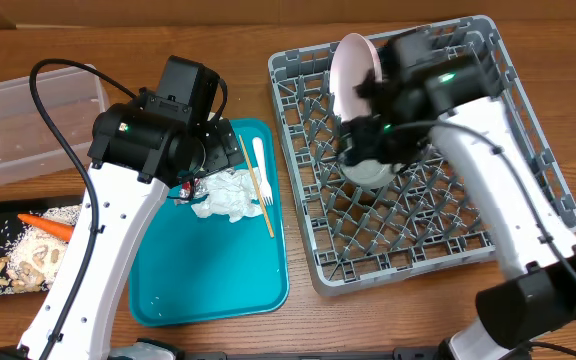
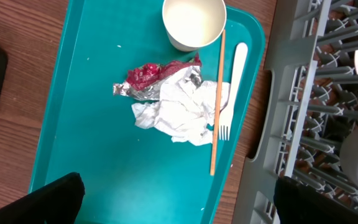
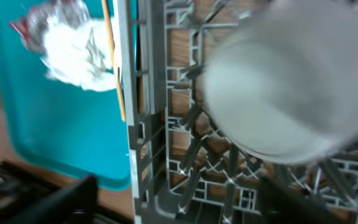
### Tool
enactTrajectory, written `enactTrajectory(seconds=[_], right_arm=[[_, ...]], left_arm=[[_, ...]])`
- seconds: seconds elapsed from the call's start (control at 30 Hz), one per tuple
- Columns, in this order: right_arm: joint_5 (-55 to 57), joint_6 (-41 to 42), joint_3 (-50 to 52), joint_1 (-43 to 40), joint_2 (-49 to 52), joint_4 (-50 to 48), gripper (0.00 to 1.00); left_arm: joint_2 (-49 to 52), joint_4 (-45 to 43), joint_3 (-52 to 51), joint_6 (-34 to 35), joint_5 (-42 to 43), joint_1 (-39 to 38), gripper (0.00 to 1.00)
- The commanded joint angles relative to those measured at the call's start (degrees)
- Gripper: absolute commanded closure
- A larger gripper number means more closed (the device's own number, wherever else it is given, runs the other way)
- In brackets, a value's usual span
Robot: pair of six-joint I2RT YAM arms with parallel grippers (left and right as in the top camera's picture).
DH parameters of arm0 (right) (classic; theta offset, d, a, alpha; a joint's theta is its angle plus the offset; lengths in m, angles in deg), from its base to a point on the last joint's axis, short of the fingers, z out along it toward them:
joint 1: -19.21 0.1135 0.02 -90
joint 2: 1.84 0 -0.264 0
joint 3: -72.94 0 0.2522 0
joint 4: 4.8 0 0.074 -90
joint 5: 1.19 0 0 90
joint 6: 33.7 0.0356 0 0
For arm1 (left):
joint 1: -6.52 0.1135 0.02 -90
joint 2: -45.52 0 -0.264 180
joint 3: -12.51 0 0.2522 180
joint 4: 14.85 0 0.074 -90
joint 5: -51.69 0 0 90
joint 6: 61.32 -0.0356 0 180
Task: Sort waste into correct bins and load items into the dishwasher rack
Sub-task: 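Open the right gripper, release the bowl, and lift away rightward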
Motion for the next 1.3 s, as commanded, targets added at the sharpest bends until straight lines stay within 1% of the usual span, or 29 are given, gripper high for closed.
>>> enactTrajectory(seconds=[0.0,0.07,0.2,0.27,0.33,0.4,0.63,0.7,0.8,1.0,1.1,1.27], right_arm=[[7.04,-0.46,4.61,4.17,0.72,-1.70,0.11],[6.99,-0.46,6.95,5.46,1.38,-3.15,0.16],[7.37,-0.39,9.53,5.88,1.79,-5.90,0.39],[8.33,0.39,10.43,5.79,1.84,-6.95,0.47],[11.45,1.97,11.52,5.46,1.84,-7.96,0.51],[17.94,6.14,12.07,4.72,1.92,-8.26,0.51],[29.94,13.97,11.96,0.59,1.95,-10.84,0.52],[34.49,17.03,11.06,-1.44,1.95,-11.67,0.55],[37.31,18.95,7.37,-4.28,1.92,-10.19,0.56],[36.89,18.93,-3.32,-9.86,1.92,-5.46,0.54],[30.77,18.84,-5.88,-11.21,1.92,-3.06,0.55],[19.30,16.06,-5.18,-10.01,1.95,-1.16,0.55]], left_arm=[[0.50,0.09,0.07,-0.48,0.28,0.37,0.00],[0.50,0.07,0.07,-0.48,0.28,0.37,0.00],[0.50,0.04,0.07,-0.48,0.28,0.37,0.00],[0.50,0.07,0.07,-0.48,0.26,0.37,0.00],[0.50,0.07,0.07,-0.48,0.28,0.37,0.00],[0.50,0.07,0.07,-0.48,0.26,0.37,0.00],[0.50,0.00,0.07,-0.48,0.26,0.37,0.00],[0.50,-0.11,0.07,-0.48,0.24,0.37,0.00],[0.50,-0.15,0.07,-0.48,0.15,0.37,0.00],[0.50,-0.20,0.07,-0.48,0.09,0.37,0.00],[0.50,-0.22,0.07,-0.48,0.07,0.37,0.00],[0.50,-0.37,0.07,-0.46,0.13,0.37,0.00]])
